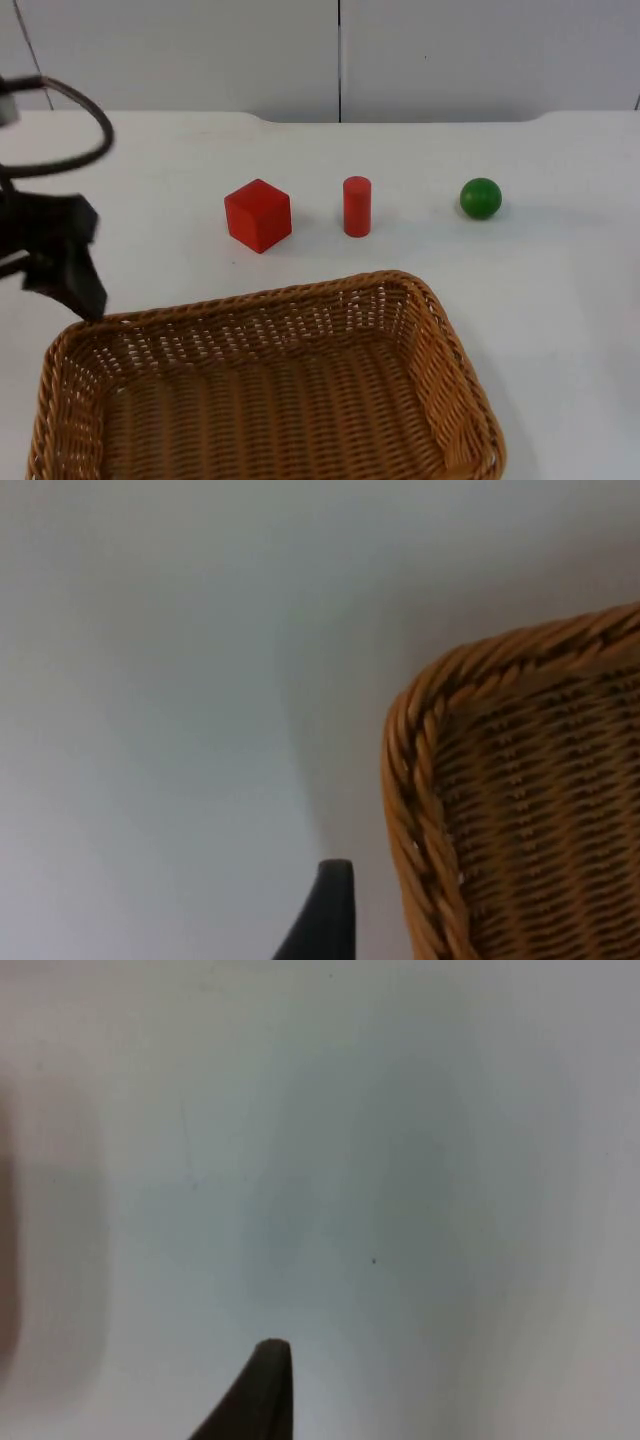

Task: Pick up the basket with the left hand and place the object to the left of the red cylinder into the basket with the right hand.

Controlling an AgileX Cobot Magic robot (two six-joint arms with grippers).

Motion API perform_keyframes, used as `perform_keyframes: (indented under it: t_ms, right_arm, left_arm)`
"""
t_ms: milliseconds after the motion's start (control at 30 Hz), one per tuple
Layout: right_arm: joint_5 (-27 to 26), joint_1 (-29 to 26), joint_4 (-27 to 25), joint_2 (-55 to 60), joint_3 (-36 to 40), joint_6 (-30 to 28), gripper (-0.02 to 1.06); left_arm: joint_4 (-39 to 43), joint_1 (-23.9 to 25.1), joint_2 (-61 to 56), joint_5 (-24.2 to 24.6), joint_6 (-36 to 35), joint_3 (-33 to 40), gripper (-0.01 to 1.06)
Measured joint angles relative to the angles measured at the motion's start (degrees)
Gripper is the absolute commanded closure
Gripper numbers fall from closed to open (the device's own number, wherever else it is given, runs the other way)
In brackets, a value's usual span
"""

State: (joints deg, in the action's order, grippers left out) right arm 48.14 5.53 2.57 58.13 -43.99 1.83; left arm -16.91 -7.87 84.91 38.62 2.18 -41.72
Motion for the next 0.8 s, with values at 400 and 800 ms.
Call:
perform_keyframes:
  t_ms: [400,800]
  right_arm:
    - [0.0,0.0,0.0,0.0,0.0,0.0,-0.01]
    - [0.0,0.0,0.0,0.0,0.0,0.0,-0.01]
  left_arm:
    - [-0.1,-5.1,13.6,-6.7,-2.6,-0.1,0.25]
    - [-1.1,-5.2,15.3,-12.0,-3.2,2.7,0.25]
